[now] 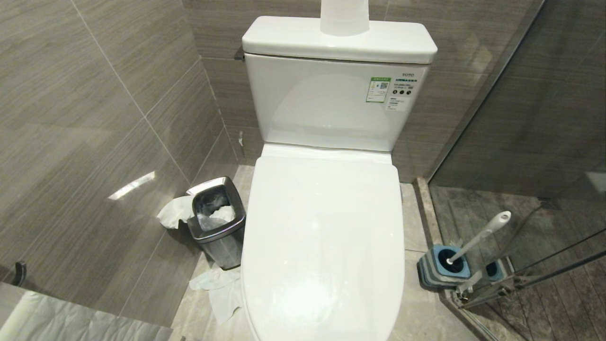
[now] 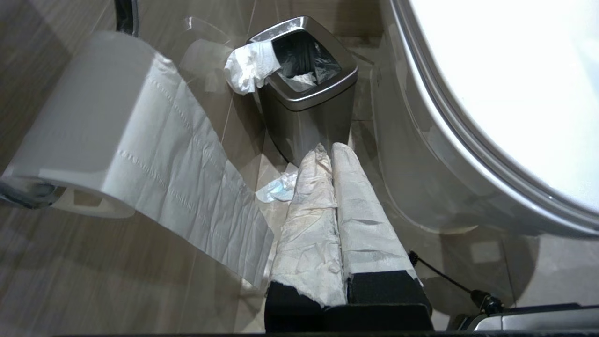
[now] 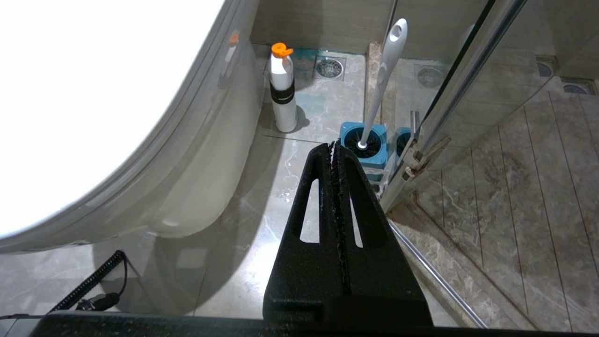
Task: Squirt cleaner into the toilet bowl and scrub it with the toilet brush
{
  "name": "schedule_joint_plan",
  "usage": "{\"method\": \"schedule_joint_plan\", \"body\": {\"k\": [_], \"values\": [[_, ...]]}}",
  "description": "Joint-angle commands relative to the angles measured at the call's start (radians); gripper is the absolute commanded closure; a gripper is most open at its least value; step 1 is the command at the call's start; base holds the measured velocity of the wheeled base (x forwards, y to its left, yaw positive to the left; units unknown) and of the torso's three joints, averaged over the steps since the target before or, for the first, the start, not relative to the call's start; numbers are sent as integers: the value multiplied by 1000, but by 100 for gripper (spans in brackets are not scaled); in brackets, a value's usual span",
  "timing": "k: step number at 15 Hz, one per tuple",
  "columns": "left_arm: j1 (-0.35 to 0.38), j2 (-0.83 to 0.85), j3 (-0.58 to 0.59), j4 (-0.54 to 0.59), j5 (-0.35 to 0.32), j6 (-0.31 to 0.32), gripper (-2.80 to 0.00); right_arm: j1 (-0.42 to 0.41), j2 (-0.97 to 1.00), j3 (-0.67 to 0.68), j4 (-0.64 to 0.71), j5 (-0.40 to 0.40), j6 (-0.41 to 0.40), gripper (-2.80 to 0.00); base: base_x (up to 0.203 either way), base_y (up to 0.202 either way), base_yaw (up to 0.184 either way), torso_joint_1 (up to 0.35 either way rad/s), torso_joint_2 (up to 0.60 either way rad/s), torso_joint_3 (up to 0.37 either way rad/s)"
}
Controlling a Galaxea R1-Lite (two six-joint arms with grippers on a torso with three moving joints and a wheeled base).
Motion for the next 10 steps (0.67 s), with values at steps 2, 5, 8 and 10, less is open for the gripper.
{"method": "schedule_joint_plan", "body": {"k": [2, 5, 8, 10], "values": [[0, 1, 0, -7, 28, -56, 0, 0, 0, 0, 0, 0, 0, 0, 0, 0, 0, 0, 0, 0], [0, 2, 3, -14, 28, -59, 0, 0, 0, 0, 0, 1, 0, 0, 0, 0, 0, 0, 0, 0], [0, 2, 2, -14, 28, -59, 0, 0, 0, 0, 0, 1, 0, 0, 0, 0, 0, 0, 0, 0], [0, 2, 2, -14, 28, -59, 0, 0, 0, 0, 0, -1, 0, 0, 0, 0, 0, 0, 0, 0]]}}
